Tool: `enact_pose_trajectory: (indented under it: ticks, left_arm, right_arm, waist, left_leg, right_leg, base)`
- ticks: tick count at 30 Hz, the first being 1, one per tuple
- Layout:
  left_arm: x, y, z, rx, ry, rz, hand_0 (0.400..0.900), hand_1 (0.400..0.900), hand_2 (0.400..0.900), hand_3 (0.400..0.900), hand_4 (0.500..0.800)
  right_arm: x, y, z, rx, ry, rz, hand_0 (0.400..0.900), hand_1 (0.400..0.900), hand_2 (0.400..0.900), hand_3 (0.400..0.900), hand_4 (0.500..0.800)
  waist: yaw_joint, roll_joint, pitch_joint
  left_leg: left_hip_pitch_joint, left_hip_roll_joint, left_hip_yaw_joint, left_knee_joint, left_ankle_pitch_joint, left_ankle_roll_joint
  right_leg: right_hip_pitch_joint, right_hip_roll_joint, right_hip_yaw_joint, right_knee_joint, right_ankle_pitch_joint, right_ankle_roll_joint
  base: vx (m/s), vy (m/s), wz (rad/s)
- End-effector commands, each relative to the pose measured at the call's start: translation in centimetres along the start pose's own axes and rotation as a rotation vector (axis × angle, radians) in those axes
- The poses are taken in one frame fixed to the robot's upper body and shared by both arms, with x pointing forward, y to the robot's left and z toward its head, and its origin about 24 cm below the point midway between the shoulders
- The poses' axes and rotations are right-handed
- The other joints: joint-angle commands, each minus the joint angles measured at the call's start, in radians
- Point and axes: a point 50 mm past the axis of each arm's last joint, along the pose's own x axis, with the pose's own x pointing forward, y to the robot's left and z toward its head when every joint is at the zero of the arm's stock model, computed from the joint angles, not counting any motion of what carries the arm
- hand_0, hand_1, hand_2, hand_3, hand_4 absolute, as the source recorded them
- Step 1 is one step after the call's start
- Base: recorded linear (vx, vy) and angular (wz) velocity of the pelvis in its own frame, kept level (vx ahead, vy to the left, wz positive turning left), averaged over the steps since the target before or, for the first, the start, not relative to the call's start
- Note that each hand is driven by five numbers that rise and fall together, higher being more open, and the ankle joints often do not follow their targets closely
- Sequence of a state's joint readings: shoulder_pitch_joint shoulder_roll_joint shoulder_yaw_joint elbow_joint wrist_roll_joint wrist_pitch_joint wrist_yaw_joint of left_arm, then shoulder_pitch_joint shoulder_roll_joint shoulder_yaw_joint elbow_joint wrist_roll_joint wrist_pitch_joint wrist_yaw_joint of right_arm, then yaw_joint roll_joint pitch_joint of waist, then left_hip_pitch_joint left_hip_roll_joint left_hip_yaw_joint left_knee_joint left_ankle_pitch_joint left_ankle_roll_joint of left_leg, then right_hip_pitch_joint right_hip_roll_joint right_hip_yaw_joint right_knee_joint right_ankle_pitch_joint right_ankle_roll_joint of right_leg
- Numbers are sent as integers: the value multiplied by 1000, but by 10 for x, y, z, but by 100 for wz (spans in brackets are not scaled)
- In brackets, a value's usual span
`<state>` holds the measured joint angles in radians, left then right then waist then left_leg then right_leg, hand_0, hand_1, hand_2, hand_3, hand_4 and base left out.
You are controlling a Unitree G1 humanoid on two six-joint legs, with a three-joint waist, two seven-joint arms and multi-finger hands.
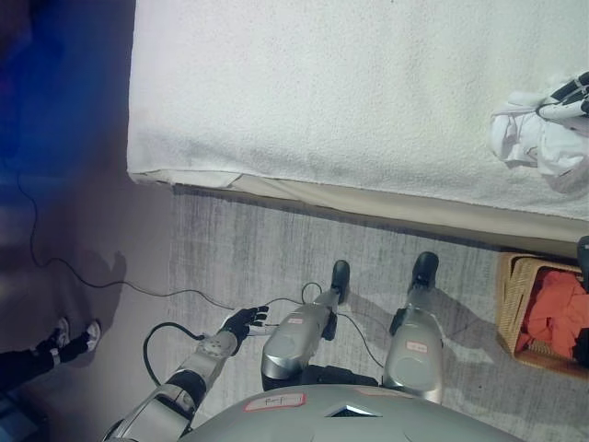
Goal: Put the clothes on the bed into the basket.
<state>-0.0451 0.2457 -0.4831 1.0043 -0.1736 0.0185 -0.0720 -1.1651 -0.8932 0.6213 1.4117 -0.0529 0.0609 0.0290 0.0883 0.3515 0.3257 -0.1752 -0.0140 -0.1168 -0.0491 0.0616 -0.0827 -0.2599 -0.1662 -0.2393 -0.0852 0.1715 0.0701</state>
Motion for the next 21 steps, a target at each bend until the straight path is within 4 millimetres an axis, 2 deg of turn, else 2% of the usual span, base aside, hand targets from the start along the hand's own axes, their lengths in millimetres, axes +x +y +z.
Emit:
enact_pose_trajectory:
  ticks: [1, 11, 17, 21]
  left_arm:
    - [-9, 15, -31, 47, 105, 38, 900, 900, 900, 900, 800]
    - [-6, 22, -27, 38, 126, 77, 900, 900, 900, 900, 800]
    - [-4, 35, -19, 23, 130, 128, 900, 900, 900, 900, 800]
    - [-4, 45, -16, 14, 139, 158, 900, 900, 900, 900, 800]
  right_arm:
    - [-2, -19, -17, -72, 82, -55, 400, 400, 400, 400, 500]
    - [-1, -9, -8, -60, 52, -42, 400, 400, 400, 400, 500]
    - [0, -8, 6, -86, 14, -42, 400, 400, 400, 400, 500]
    - [0, -8, 4, -90, 18, -37, 400, 400, 400, 400, 500]
  waist:
    - [-6, -12, -2]
    - [-26, -58, -7]
    - [-54, -136, -26]
    - [-69, -200, -53]
  left_leg:
    - [-44, -43, -17, -8, 0, 1]
    - [-43, -41, -12, -3, -14, 6]
    - [-36, -43, 22, 33, -59, 22]
    - [-18, -40, 55, 63, -96, 32]
  right_leg:
    - [-51, -43, 107, 149, -145, 33]
    - [-39, -37, 122, 134, -140, 31]
    - [-33, -26, 164, 121, -124, 39]
    - [-19, -16, 201, 113, -113, 44]
  base:
    - [14, 12, -4]
    - [14, 10, -5]
    - [26, 35, -30]
    - [34, 50, -37]
